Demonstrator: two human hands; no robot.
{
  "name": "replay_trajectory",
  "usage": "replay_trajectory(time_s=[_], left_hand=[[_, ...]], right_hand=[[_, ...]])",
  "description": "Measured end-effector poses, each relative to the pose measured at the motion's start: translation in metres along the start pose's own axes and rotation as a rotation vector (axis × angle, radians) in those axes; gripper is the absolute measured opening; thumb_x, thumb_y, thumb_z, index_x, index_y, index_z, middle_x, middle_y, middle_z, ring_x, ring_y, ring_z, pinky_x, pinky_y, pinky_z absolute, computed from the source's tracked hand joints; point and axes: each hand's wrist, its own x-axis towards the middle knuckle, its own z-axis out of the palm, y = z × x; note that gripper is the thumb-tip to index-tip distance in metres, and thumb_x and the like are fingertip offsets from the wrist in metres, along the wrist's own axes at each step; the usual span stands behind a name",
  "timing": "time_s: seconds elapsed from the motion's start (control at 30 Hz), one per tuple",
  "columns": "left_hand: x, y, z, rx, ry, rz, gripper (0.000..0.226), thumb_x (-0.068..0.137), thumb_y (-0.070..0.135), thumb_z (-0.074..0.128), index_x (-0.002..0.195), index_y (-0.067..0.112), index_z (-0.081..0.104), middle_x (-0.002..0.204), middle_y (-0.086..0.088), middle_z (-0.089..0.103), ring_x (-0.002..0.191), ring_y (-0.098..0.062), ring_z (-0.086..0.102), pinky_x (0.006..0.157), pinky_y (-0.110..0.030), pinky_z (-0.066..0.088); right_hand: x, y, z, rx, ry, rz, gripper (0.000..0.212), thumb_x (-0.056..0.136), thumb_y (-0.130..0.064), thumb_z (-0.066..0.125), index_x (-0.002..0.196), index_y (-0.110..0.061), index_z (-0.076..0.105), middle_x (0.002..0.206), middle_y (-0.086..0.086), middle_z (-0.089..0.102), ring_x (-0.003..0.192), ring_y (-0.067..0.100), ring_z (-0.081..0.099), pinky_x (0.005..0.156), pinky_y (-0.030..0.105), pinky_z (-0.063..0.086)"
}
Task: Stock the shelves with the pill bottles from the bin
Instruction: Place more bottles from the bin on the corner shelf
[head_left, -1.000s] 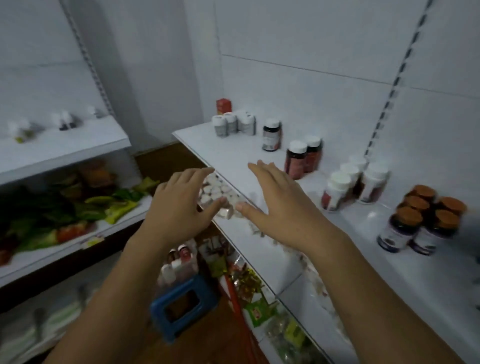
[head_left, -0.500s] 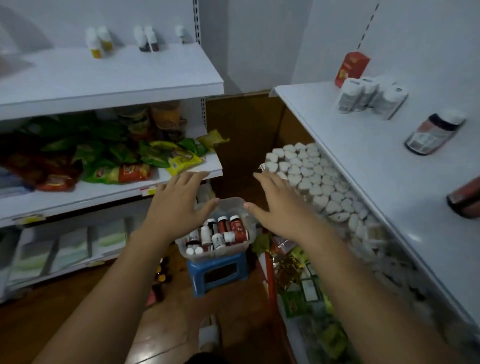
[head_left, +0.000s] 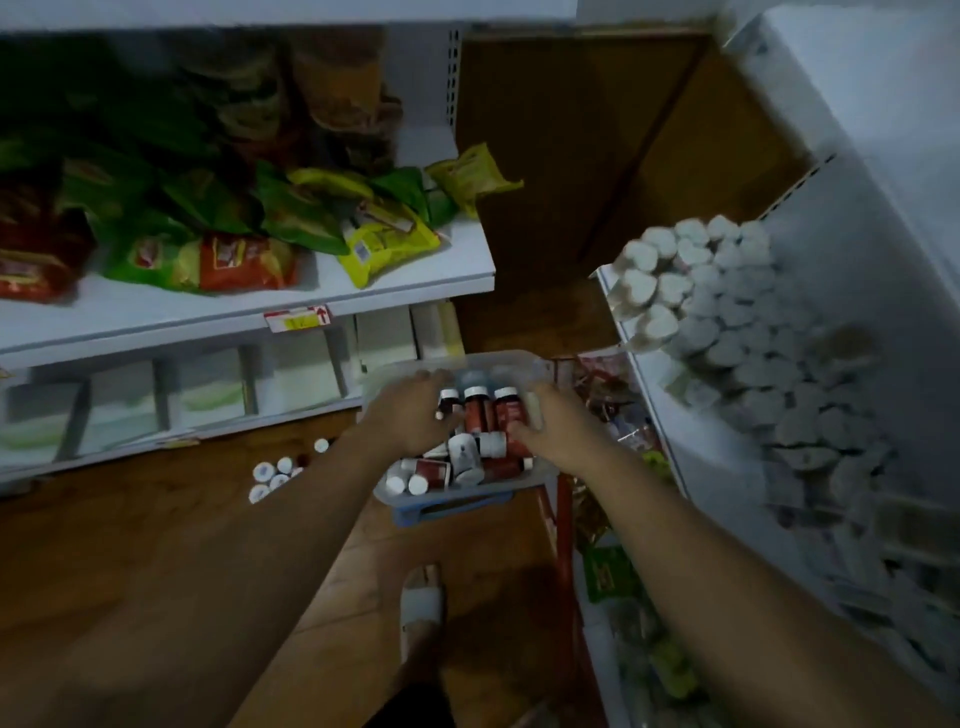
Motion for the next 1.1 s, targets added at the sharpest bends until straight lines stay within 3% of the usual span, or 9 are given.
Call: replay_trajectory(time_s=[0.1, 0.27, 0.37, 0.43, 0.57, 0.67, 0.83, 1.0, 1.1], left_hand=[[0.063, -0.013, 0.046, -0.017, -0.097, 0.031, 0.057, 0.1, 0.034, 0.064, 0.15, 0.014, 0.046, 0.145, -0.018, 0.056, 0.122, -0.035, 0.062, 0.1, -0.043, 0.053], [0.153, -0.028, 0.101, 0.255, -0.18, 0.208, 0.044, 0.102, 0.02, 0.057, 0.145, 0.012, 0.052, 0.139, -0.015, 0.057, 0.12, -0.029, 0.059, 0.099, -0.037, 0.05], [0.189, -0.027, 0.113, 0.481, -0.254, 0.349, 0.037, 0.109, 0.024, 0.046, 0.141, 0.01, 0.056, 0.14, -0.013, 0.059, 0.103, -0.019, 0.063, 0.082, -0.025, 0.05], [0.202, -0.03, 0.125, 0.566, -0.298, 0.355, 0.05, 0.102, 0.027, 0.062, 0.148, 0.012, 0.049, 0.15, -0.011, 0.051, 0.127, -0.029, 0.059, 0.096, -0.041, 0.054], [0.21, -0.032, 0.148, 0.872, -0.306, 0.346, 0.071, 0.099, 0.031, 0.067, 0.159, 0.015, 0.034, 0.164, -0.008, 0.034, 0.147, -0.034, 0.038, 0.1, -0.048, 0.052], [0.217, -0.033, 0.16, 0.999, -0.235, 0.412, 0.056, 0.105, 0.028, 0.056, 0.157, 0.015, 0.04, 0.164, -0.01, 0.031, 0.149, -0.033, 0.025, 0.106, -0.043, 0.044], [0.216, -0.031, 0.158, 1.001, -0.202, 0.389, 0.059, 0.107, 0.029, 0.052, 0.161, 0.016, 0.032, 0.163, -0.008, 0.026, 0.146, -0.03, 0.027, 0.106, -0.042, 0.041], [0.204, -0.026, 0.14, 0.952, -0.238, 0.393, 0.053, 0.107, 0.019, 0.05, 0.156, 0.004, 0.035, 0.157, -0.017, 0.045, 0.142, -0.034, 0.043, 0.113, -0.047, 0.041], [0.194, -0.024, 0.124, 0.838, -0.308, 0.353, 0.058, 0.101, 0.023, 0.062, 0.151, 0.008, 0.037, 0.136, -0.015, 0.063, 0.122, -0.034, 0.061, 0.099, -0.045, 0.049]], right_hand=[[0.064, 0.025, 0.05, -0.011, -0.11, 0.07, 0.052, 0.082, -0.05, 0.072, 0.128, -0.033, 0.053, 0.114, -0.001, 0.064, 0.101, 0.024, 0.066, 0.085, 0.046, 0.059], [0.161, 0.072, 0.143, -0.095, -0.214, 0.035, 0.072, 0.068, -0.059, 0.081, 0.129, -0.034, 0.052, 0.12, -0.005, 0.061, 0.109, 0.023, 0.064, 0.087, 0.044, 0.058], [0.178, 0.062, 0.14, -0.167, -0.188, 0.031, 0.05, 0.083, -0.032, 0.069, 0.129, -0.018, 0.054, 0.124, 0.011, 0.059, 0.116, 0.036, 0.058, 0.094, 0.048, 0.053], [0.195, 0.06, 0.132, -0.224, -0.104, 0.044, 0.048, 0.088, -0.023, 0.062, 0.134, -0.014, 0.054, 0.13, 0.016, 0.056, 0.123, 0.04, 0.052, 0.102, 0.049, 0.049], [0.223, 0.058, 0.135, -0.423, -0.188, -0.009, 0.077, 0.089, -0.011, 0.07, 0.155, -0.01, 0.031, 0.157, 0.014, 0.038, 0.149, 0.034, 0.031, 0.123, 0.054, 0.027], [0.233, 0.057, 0.14, -0.544, -0.191, -0.062, 0.068, 0.096, -0.014, 0.064, 0.155, -0.012, 0.031, 0.159, 0.01, 0.034, 0.151, 0.029, 0.027, 0.123, 0.051, 0.023], [0.25, 0.063, 0.143, -0.644, -0.175, -0.134, 0.059, 0.11, -0.021, 0.04, 0.165, -0.013, 0.021, 0.174, 0.007, -0.003, 0.161, 0.028, -0.002, 0.129, 0.043, 0.007], [0.238, 0.06, 0.139, -0.663, -0.115, -0.156, 0.051, 0.104, -0.008, 0.048, 0.153, -0.003, 0.033, 0.154, 0.023, 0.03, 0.144, 0.042, 0.034, 0.118, 0.049, 0.032], [0.238, 0.066, 0.137, -0.613, -0.138, -0.125, 0.06, 0.096, -0.009, 0.063, 0.148, -0.004, 0.033, 0.143, 0.026, 0.041, 0.13, 0.043, 0.048, 0.105, 0.048, 0.044]])
